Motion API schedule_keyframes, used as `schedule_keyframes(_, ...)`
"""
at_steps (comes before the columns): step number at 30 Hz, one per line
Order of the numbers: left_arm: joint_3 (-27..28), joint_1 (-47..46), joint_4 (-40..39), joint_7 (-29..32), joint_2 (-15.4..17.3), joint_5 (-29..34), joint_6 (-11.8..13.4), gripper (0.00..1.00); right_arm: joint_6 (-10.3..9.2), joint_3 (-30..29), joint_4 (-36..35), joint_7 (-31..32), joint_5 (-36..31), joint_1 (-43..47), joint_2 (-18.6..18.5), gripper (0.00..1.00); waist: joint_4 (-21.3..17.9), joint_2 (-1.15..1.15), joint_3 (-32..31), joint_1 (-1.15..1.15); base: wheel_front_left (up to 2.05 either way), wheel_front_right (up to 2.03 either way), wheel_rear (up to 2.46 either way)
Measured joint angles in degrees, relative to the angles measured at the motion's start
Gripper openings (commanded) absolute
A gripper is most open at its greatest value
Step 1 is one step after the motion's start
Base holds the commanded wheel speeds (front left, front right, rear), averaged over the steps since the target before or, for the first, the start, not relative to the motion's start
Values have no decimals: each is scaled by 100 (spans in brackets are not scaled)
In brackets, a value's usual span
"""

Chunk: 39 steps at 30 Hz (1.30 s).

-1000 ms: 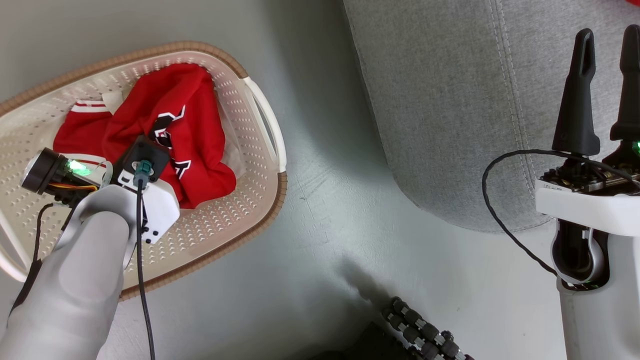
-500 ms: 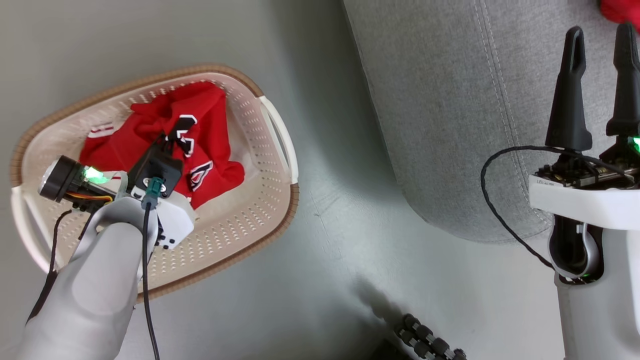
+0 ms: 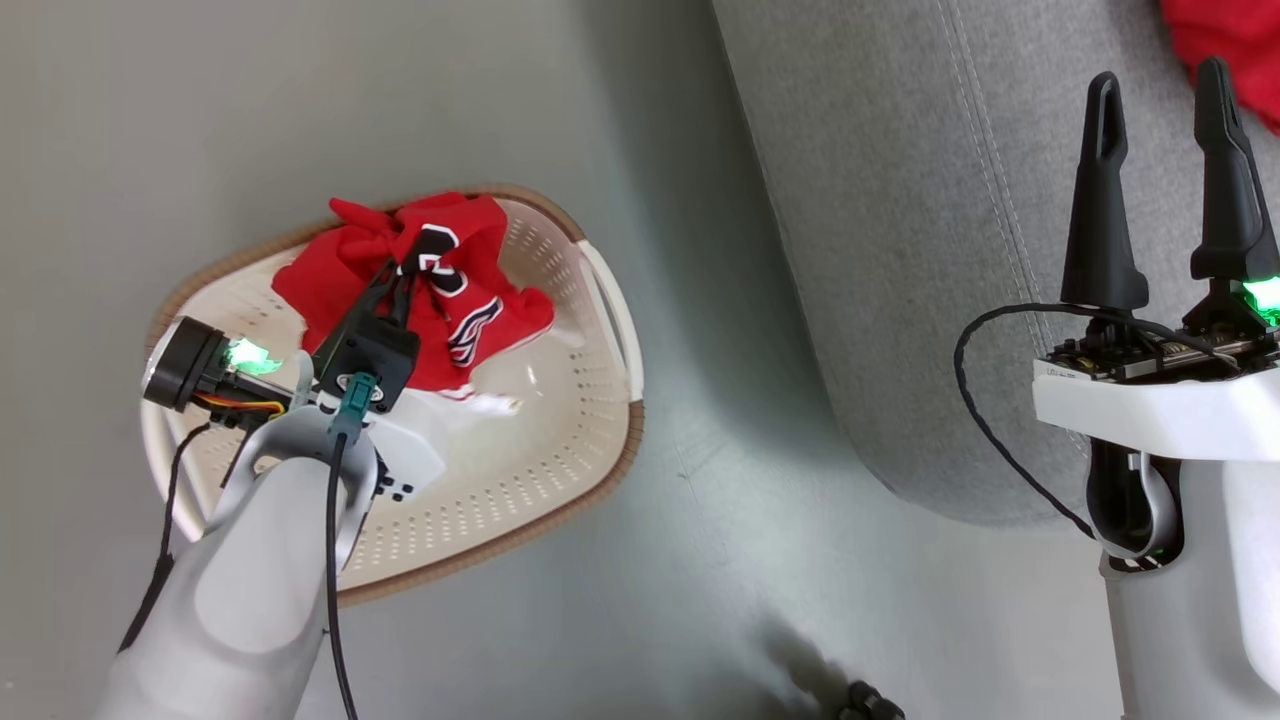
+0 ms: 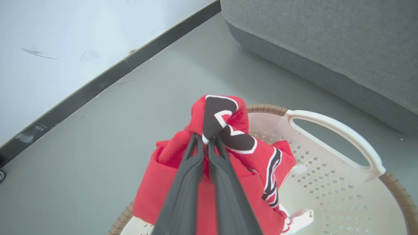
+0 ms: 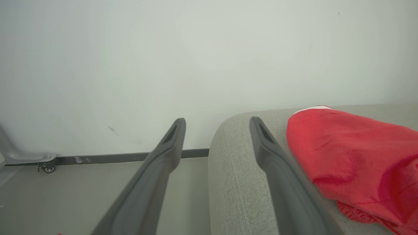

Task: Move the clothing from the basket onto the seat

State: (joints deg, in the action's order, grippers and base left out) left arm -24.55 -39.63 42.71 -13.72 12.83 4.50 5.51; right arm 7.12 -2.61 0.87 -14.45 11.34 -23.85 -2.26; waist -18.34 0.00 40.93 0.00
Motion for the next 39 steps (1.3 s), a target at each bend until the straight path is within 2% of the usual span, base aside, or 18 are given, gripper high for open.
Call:
schedule_keyframes(9, 114, 226, -580, -43, -112, -231, 154, 0, 0, 13, 155, 0, -154, 10, -162, 100, 323, 0, -520, 0, 0, 0, 0)
schedule_keyframes(19, 182, 469, -1311, -44, -188, -346, 215, 0, 0, 105, 345, -1, -212, 46, -303, 100, 659, 0, -1086, 0, 0, 0, 0)
schedule_keyframes(28, 131, 749, -2178, -52, -145, -358, 280, 0, 0, 126, 516, -1, -292, 205, -427, 100, 946, 0, -1624, 0, 0, 0, 0)
schedule_keyframes(39, 86, 1176, -2696, -77, 0, -371, 309, 0, 0, 334, 759, -1, -379, 499, -648, 100, 1266, 0, -2311, 0, 0, 0, 0)
